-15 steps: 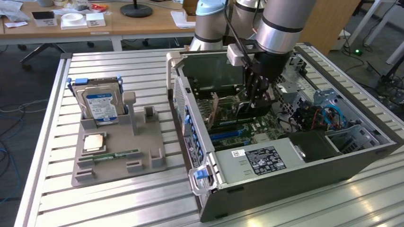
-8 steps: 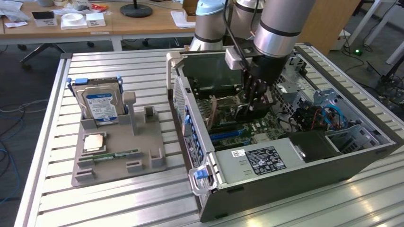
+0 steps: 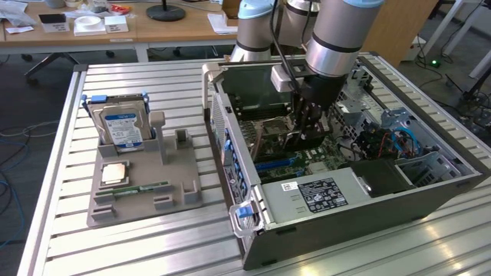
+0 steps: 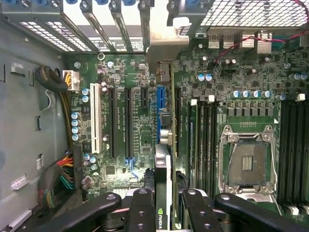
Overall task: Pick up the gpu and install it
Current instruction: 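Insert the gpu into the slot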
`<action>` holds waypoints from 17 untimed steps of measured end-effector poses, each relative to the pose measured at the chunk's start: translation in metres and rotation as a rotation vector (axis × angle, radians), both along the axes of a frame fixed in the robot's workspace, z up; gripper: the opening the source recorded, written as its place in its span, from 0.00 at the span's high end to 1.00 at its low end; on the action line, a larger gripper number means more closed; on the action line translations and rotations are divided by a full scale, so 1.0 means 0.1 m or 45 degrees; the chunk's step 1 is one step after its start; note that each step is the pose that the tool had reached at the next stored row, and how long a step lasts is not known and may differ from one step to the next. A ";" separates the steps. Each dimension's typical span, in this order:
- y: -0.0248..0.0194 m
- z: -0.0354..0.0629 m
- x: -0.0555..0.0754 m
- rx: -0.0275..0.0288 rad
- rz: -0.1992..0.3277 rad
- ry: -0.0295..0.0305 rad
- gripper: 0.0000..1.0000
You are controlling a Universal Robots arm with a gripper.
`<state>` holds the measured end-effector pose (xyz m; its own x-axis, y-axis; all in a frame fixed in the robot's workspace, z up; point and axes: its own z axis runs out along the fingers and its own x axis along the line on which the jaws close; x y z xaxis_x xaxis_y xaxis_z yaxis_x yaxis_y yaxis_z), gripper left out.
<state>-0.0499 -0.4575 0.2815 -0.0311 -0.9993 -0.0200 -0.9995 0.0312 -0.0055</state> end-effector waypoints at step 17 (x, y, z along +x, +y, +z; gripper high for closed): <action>-0.037 -0.058 -0.05 0.0016 0.005 -0.0013 0.73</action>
